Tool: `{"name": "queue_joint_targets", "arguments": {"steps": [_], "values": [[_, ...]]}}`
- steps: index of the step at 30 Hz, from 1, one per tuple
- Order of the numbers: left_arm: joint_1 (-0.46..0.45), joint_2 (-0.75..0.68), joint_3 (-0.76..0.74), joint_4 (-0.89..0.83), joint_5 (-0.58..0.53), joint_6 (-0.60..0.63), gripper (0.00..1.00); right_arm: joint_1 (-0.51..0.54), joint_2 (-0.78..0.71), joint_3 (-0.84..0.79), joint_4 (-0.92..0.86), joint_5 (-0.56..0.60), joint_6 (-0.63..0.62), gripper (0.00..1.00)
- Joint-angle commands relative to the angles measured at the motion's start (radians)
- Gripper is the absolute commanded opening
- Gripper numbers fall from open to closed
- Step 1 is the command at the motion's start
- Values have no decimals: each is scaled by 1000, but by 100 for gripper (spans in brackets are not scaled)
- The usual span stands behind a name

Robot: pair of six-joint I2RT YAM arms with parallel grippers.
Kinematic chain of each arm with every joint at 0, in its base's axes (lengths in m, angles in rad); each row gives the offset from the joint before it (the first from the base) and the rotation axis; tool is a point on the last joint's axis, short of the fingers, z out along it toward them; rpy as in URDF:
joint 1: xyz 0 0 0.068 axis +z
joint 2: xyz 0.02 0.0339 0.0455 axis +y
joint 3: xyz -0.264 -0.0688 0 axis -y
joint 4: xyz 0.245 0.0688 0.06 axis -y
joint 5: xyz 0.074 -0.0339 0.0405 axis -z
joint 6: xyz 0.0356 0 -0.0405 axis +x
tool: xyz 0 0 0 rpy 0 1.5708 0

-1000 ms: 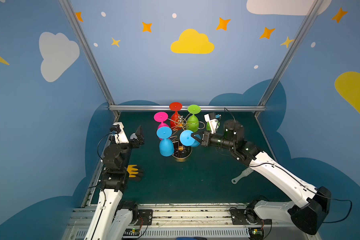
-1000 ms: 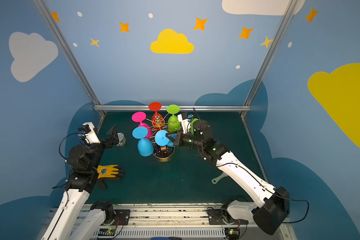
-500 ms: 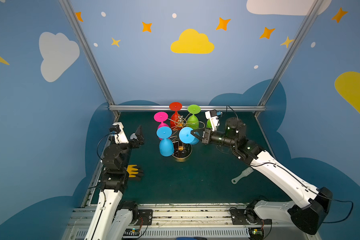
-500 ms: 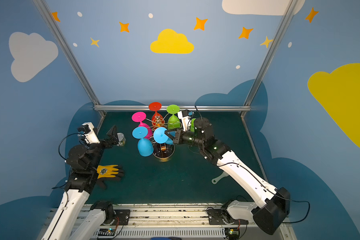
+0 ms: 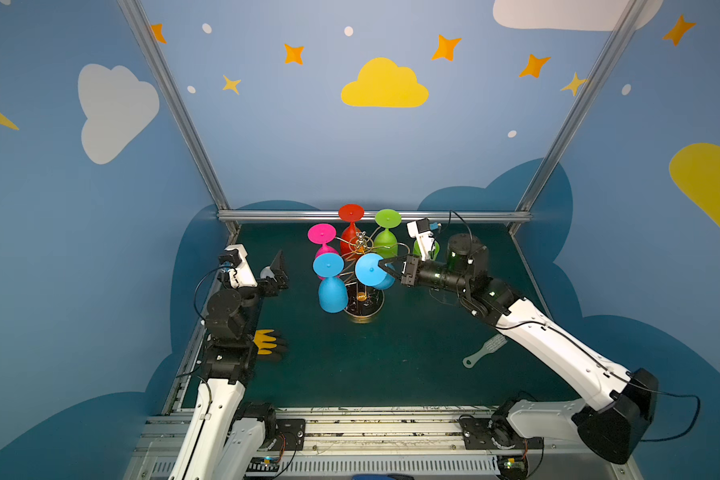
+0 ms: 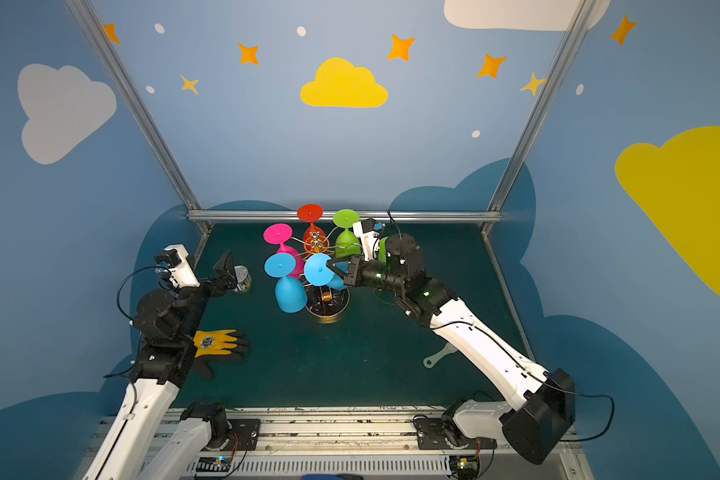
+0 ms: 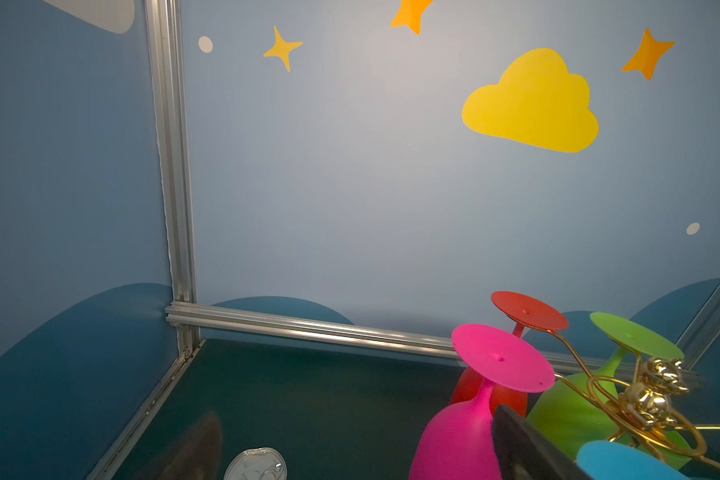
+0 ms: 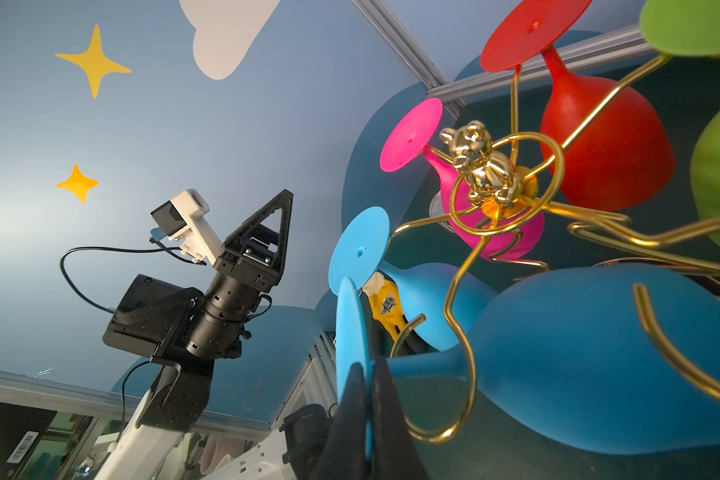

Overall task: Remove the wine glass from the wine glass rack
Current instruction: 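Position the open right gripper around the light blue glass foot, then close the right gripper on the blue glass foot and pull it off the rack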

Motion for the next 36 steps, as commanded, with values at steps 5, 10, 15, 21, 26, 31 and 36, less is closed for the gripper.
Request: {"name": "queue_joint_targets", "arguments": {"steps": [5,10,15,21,26,31,36], "values": [[5,-11,-7,21,9,-12,99,-3,40,60,60,2,8,0],[5,-10,-7,23,10,-13,99,-13,52,72,86,12,25,0],[5,-12,-7,21,6,-11,99,-39,53,62,122,14,54,0],[5,-10,-8,20,3,-6,100,-65,76,60,168,-30,99,0],[5,-10,-7,21,1,-6,99,-72,94,57,194,-38,121,0],[5,-9,-7,19,2,-5,100,-72,106,56,215,-32,146,0],[7,-10,-7,21,1,-7,99,-73,102,53,212,-26,147,0]]}}
